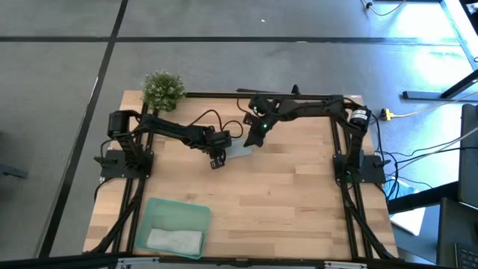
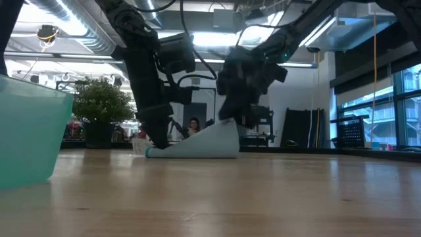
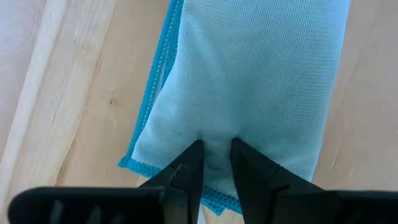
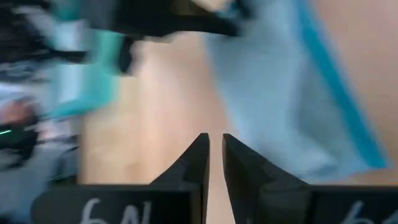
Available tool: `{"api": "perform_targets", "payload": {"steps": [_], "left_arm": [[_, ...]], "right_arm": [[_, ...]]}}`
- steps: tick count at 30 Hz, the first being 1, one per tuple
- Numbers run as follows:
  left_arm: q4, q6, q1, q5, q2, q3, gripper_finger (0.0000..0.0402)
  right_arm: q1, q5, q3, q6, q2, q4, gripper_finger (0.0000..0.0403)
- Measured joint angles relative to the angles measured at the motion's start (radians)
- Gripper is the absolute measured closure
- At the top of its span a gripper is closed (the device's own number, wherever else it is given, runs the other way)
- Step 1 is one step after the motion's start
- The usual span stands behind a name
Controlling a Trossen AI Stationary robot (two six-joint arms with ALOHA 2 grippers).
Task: Roll microfiber towels into tight, uniform cylinder then place into a basket
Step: Roll the blue microfiber cloth
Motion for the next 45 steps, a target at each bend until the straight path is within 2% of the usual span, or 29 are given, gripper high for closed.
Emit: {"api": "perform_targets", "payload": {"steps": [3, 8, 21, 28, 34, 45], "left_arm": [[0.0, 0.0, 0.0, 0.003, 0.0, 0.0, 0.0321], [0.001, 0.0, 0.001, 0.009, 0.0, 0.0, 0.0321], [-0.005, 0.077, 0.012, -0.037, -0.112, -0.006, 0.0321], [0.001, 0.078, 0.017, -0.041, -0.231, -0.005, 0.0321], [0.125, 0.13, 0.011, 0.129, -0.227, -0.023, 0.0321], [0.159, 0.155, 0.022, 0.148, -0.173, -0.029, 0.0321]], "right_arm": [[0.005, 0.134, -0.015, 0.014, 0.019, 0.005, 0.0357], [-0.007, 0.233, -0.035, 0.039, 0.044, 0.018, 0.0357], [-0.012, 0.287, -0.036, 0.051, 0.108, 0.017, 0.0357], [-0.012, 0.291, -0.036, 0.064, 0.108, 0.017, 0.0357], [-0.012, 0.288, -0.036, 0.064, 0.108, 0.016, 0.0357], [-0.012, 0.286, -0.036, 0.059, 0.108, 0.018, 0.0357]]}}
